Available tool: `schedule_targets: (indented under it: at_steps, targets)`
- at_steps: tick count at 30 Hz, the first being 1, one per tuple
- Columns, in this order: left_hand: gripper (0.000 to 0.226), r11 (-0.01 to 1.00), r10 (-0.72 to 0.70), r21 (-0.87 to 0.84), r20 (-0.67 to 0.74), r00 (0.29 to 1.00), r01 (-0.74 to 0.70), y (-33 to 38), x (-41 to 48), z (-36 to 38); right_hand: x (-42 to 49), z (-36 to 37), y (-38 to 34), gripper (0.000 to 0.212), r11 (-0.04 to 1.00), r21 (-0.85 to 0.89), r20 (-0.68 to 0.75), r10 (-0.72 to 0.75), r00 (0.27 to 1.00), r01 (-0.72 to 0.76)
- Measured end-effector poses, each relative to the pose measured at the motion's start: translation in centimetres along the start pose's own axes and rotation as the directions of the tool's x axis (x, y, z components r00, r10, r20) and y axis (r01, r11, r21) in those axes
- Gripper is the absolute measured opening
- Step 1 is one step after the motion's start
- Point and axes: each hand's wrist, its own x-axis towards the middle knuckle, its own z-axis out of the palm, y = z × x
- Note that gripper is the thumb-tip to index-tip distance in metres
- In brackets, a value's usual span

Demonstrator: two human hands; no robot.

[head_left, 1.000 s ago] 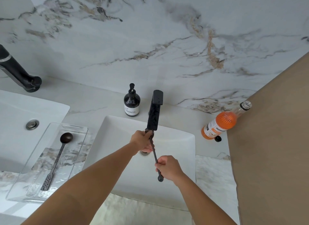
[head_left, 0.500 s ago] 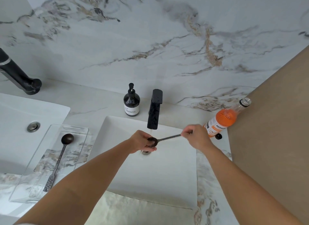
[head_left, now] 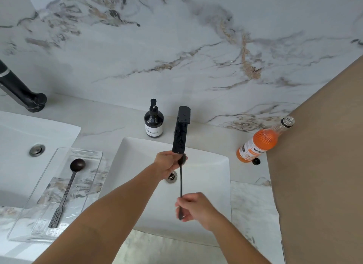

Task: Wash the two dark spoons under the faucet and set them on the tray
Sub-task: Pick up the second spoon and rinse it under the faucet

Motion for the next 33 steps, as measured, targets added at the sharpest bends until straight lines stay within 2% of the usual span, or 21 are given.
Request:
schedule_targets:
  at_steps: [2, 4, 7, 10, 15, 17, 19, 21, 23, 27, 30, 33]
  targets:
    - [0.015, 0.994, -0.061, -0.087, 0.021, 0.998, 0.063, -0.9, -0.1, 0.6, 0.0, 1.0, -0.8, 0.018, 1.000, -0.002, 0.040, -0.020, 0.999, 0.020]
    - [0.020, 0.991, -0.087, -0.104, -0.002, 0.996, 0.087, -1.0, 0.0, 0.3, 0.2, 0.4, -1.9, 0.022, 0.994, -0.100, 0.012, -0.032, 0.999, 0.033]
    - [0.018, 0.998, -0.061, 0.019, -0.064, 0.996, 0.062, 0.0, 0.4, -1.7, 0.5, -2.6, -3.3, 0.029, 0.972, -0.229, -0.180, -0.089, 0.980, 0.046]
    - [0.008, 0.983, -0.100, 0.145, -0.089, 0.991, 0.112, 0.5, 0.3, -3.4, 1.0, -6.3, -4.9, 0.030, 0.973, -0.210, -0.381, -0.171, 0.909, 0.095]
    - [0.021, 0.909, -0.250, 0.358, 0.056, 0.967, 0.214, -0.1, -1.1, -2.8, 1.4, -10.4, -8.4, 0.018, 0.958, -0.163, -0.554, -0.285, 0.782, 0.234]
    - [0.024, 0.923, -0.229, 0.336, 0.084, 0.970, 0.189, 0.0, -1.3, -2.1, 1.6, -11.0, -9.4, 0.022, 0.948, -0.159, -0.602, -0.313, 0.735, 0.274]
    - [0.022, 0.967, -0.157, 0.211, 0.064, 0.985, 0.141, 0.5, -1.3, -1.2, 1.8, -11.1, -9.6, 0.025, 0.945, -0.147, -0.644, -0.315, 0.697, 0.292]
    - [0.021, 0.995, -0.088, 0.045, 0.030, 0.996, 0.086, 0.9, -1.1, -0.6, 1.8, -10.6, -8.8, 0.024, 0.959, -0.076, -0.648, -0.256, 0.717, 0.274]
    - [0.025, 0.995, -0.063, -0.076, 0.005, 0.998, 0.063, 1.1, -0.9, -0.5, 1.6, -9.7, -7.3, 0.024, 0.973, 0.032, -0.592, -0.165, 0.789, 0.227]
    - [0.027, 0.992, -0.102, -0.074, 0.018, 0.995, 0.103, 1.3, -1.2, -0.8, 1.0, -7.7, -3.4, 0.028, 0.968, 0.226, -0.502, 0.023, 0.865, 0.106]
    - [0.022, 0.978, -0.169, -0.110, 0.088, 0.982, 0.178, 1.3, -1.5, -1.2, 0.5, -6.9, -1.5, 0.026, 0.890, 0.454, -0.405, 0.173, 0.898, 0.033]
    - [0.027, 0.973, -0.177, -0.126, 0.123, 0.976, 0.193, 1.9, -1.6, -2.1, 0.6, -6.3, -0.8, 0.023, 0.804, 0.593, -0.341, 0.199, 0.918, 0.046]
